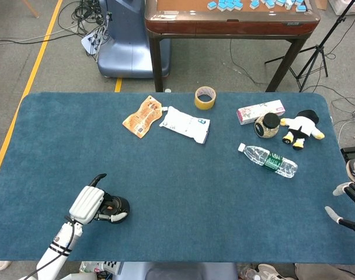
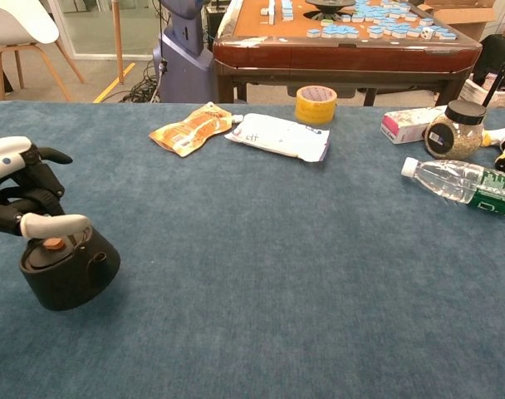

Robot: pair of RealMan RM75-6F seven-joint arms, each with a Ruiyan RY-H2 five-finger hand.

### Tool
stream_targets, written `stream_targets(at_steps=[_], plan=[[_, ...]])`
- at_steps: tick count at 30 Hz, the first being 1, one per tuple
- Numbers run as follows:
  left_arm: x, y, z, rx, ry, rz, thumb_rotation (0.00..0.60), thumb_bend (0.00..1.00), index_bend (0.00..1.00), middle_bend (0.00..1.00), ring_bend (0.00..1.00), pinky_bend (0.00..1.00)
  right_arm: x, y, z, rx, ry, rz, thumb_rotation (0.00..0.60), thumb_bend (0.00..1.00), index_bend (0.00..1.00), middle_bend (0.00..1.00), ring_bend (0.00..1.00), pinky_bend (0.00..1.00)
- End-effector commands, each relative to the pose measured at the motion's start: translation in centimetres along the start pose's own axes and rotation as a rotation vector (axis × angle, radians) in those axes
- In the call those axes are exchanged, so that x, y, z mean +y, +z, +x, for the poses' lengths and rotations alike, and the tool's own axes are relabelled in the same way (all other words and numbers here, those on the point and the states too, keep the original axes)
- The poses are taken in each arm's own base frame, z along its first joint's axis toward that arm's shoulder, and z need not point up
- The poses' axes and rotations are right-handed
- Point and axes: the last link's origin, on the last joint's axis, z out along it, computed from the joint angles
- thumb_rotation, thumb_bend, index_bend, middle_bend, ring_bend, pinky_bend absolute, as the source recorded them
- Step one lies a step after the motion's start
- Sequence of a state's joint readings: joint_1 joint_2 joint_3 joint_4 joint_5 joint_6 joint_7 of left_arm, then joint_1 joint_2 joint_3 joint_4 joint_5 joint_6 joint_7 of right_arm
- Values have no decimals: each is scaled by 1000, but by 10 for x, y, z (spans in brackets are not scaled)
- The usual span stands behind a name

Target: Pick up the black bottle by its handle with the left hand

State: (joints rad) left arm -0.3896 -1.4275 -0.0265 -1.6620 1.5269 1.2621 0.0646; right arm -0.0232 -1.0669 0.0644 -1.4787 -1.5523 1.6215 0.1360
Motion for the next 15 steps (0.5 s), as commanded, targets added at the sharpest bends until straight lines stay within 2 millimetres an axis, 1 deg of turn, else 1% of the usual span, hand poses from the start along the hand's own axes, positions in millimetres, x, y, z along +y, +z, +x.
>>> stream_targets(at_steps=[1, 4, 8, 11, 15], plan=[[0, 1, 2, 26, -4, 11, 501, 208, 1000, 1000, 883, 74, 0, 0, 0, -1, 0, -1, 600, 188, 480, 417, 303, 389], [-1, 2, 3, 40, -15, 19, 501, 254, 1000, 1000, 885, 74, 1, 0, -1, -1, 2, -3, 600, 189, 480, 417, 303, 389], [-3, 2, 4, 56, -21, 32, 487, 254, 1000, 1000, 888, 74, 1, 0, -2, -5, 2, -4, 600, 189, 480, 417, 303, 389], [-5, 2, 5, 61, -22, 40, 500, 255, 1000, 1000, 889, 74, 1, 1, -2, -4, 3, -4, 600, 188, 480, 417, 303, 389], [-7, 2, 6, 70, -14, 45, 595, 260, 1000, 1000, 890, 74, 1, 1, -2, -3, 3, -3, 600, 189, 480, 417, 303, 389]])
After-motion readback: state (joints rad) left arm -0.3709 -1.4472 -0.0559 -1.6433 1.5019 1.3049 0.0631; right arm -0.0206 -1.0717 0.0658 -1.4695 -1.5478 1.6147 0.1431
